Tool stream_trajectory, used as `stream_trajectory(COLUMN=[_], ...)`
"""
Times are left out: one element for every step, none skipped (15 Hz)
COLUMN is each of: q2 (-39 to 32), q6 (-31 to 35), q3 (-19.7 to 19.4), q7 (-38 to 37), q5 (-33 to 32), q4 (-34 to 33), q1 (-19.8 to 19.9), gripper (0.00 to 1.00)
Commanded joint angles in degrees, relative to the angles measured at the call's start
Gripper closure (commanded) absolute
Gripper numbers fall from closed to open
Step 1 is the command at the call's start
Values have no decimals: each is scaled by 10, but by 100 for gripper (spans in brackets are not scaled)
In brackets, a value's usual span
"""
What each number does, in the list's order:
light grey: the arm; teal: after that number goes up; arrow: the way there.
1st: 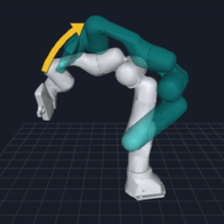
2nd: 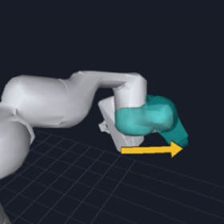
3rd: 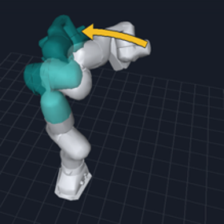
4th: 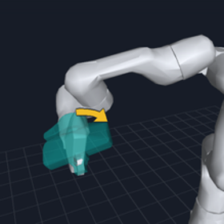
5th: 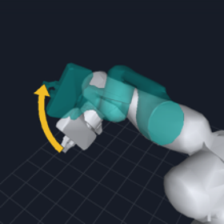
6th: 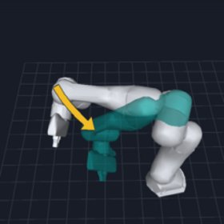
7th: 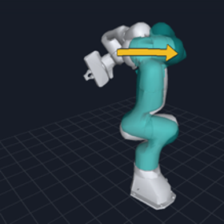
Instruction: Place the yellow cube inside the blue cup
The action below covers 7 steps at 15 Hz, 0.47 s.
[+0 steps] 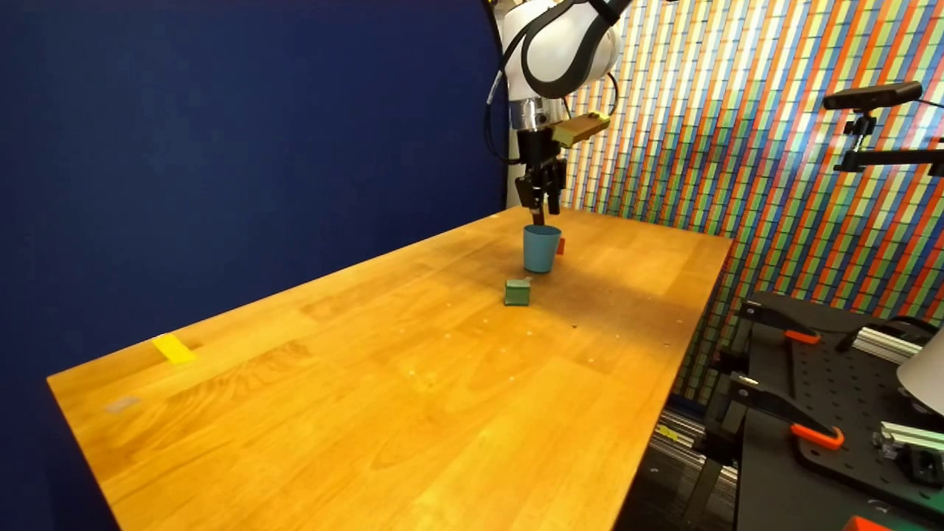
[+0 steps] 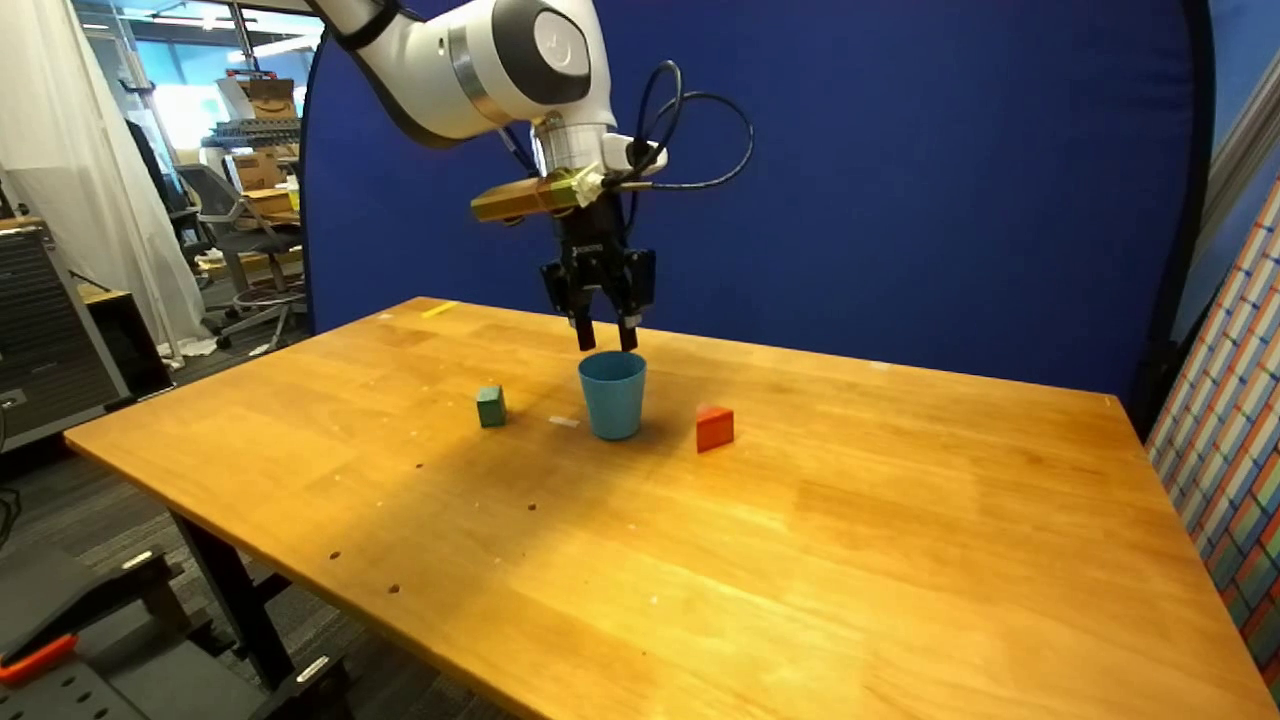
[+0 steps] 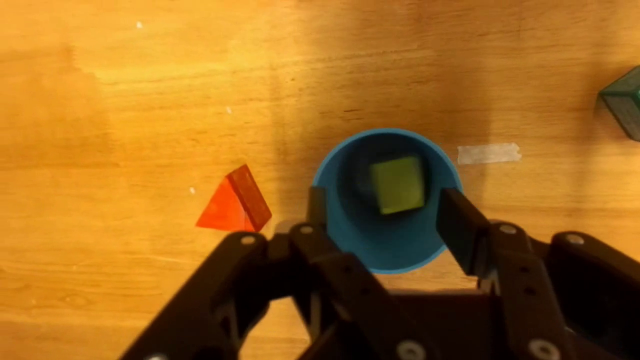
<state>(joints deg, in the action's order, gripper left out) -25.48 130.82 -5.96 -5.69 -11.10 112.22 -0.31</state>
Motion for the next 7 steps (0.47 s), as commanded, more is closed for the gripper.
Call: stream_trajectory(q2=[15, 19, 23, 24, 1, 2, 2], q6=[-2, -4, -9, -21, -6, -11, -13], q3=[0, 3, 9, 16, 5, 7, 7], q7=[-7, -1, 13, 26, 2, 6, 9], q5=[4, 11, 24, 43, 16, 25, 29], q4=[12, 15, 19, 21, 5, 6, 7], q1=[6, 9, 16, 23, 8, 11, 12], gripper=[7, 1, 0, 0, 4, 0, 0])
